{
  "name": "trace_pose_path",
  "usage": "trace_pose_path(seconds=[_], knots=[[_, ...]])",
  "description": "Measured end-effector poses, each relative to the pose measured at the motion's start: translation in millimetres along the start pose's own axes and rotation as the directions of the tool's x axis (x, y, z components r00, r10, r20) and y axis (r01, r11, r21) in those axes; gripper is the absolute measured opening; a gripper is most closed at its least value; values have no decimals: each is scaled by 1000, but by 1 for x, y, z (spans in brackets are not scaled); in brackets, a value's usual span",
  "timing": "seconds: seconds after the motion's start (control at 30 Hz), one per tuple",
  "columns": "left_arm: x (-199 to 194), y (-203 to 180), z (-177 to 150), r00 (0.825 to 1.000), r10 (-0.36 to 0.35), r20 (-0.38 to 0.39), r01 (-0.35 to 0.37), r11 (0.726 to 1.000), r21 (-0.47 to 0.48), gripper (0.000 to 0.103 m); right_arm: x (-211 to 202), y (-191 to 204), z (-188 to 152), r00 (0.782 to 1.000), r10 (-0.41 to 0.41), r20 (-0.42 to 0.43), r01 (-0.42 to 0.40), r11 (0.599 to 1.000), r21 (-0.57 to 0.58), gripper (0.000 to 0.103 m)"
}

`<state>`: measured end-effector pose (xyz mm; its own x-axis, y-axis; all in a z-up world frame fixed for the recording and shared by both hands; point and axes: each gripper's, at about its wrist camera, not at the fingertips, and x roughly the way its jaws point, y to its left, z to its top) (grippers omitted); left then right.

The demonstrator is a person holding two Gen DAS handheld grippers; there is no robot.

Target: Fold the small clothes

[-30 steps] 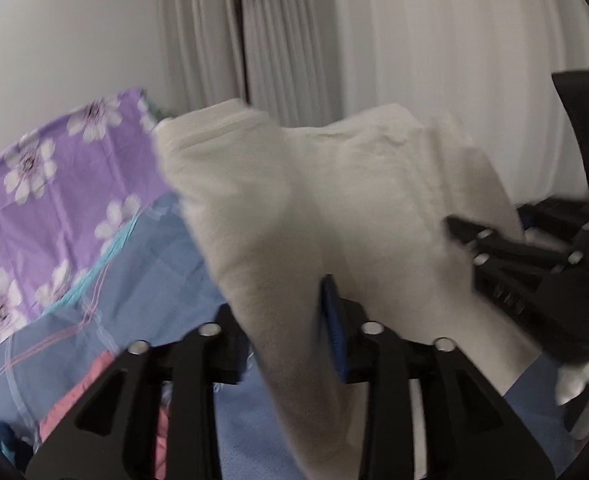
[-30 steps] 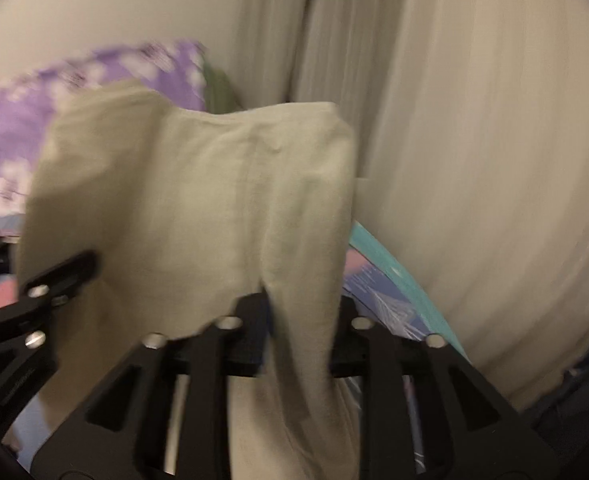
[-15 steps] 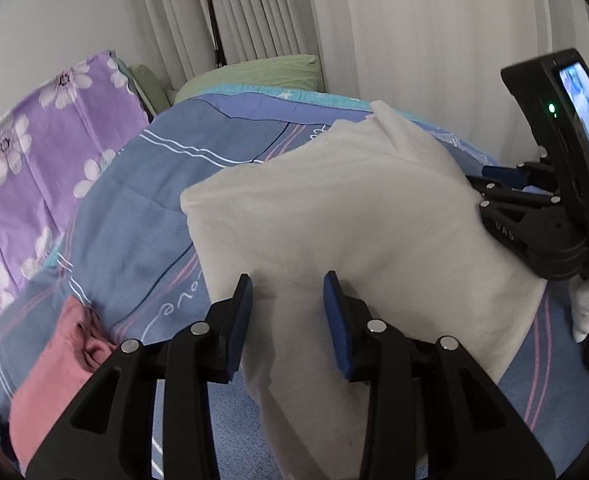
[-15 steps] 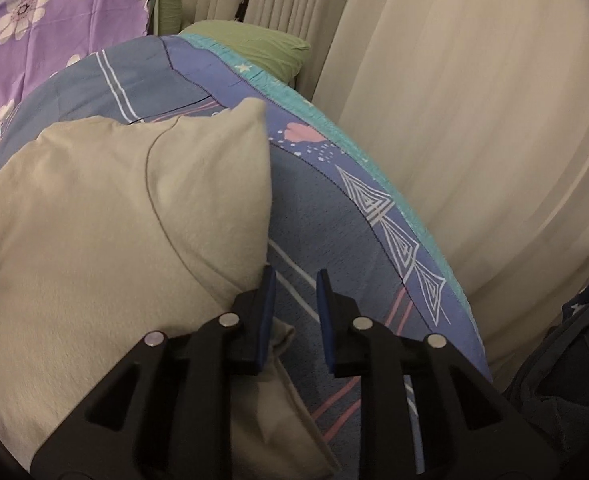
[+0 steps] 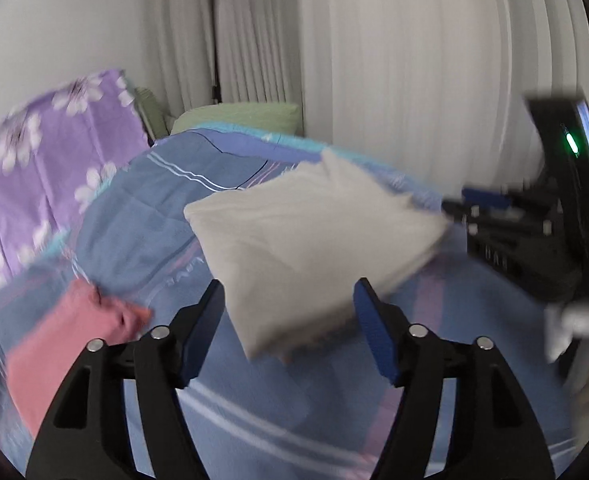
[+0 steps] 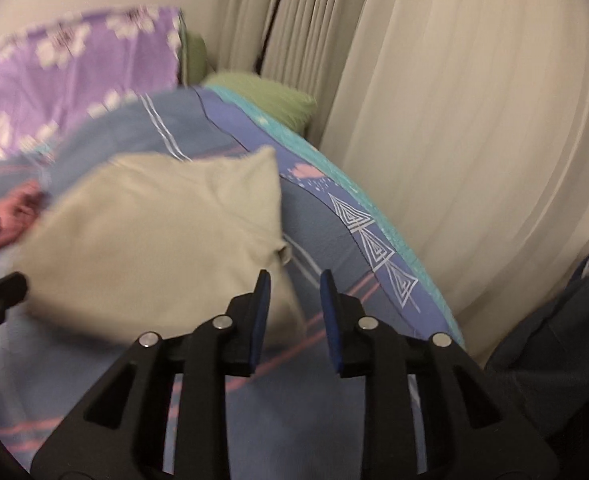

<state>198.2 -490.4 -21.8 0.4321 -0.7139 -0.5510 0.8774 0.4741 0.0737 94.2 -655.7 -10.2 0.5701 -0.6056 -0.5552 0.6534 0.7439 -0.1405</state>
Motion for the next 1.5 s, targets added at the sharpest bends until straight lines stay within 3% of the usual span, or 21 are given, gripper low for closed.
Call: trace_pose_path(seconds=[0.1,0.27,0.37,0.57,0.8,0.9,1.1,1.5], knots=[[-47,-1,-12,999,-11,51,14,998,-65,83,-62,-4,-13,993,103,52,-105,994,31,49],[-119,-9,-25,990,34,139,-21,995,-94,98,-149,8,-28,976,189,109,-191,981,13,89],[-160,-21,-30,979,73,189,-56,994,-94,102,-194,12,-35,969,193,158,-201,979,38,100],[-223,-42,-43,977,92,194,-69,990,-121,102,-256,4,-58,960,213,181,-233,968,94,101],[-269,-69,-72,970,171,174,-147,979,-141,102,-296,-5,-82,962,197,190,-219,971,99,101],[-277,-80,-82,969,205,140,-183,971,-157,102,-306,-7,-91,960,220,175,-240,965,106,101],[-295,-96,-104,974,186,130,-168,976,-136,102,-313,-1,-112,964,220,148,-233,969,79,101],[-315,-81,-124,966,226,125,-200,960,-195,102,-327,5,-116,968,204,148,-218,973,80,101]])
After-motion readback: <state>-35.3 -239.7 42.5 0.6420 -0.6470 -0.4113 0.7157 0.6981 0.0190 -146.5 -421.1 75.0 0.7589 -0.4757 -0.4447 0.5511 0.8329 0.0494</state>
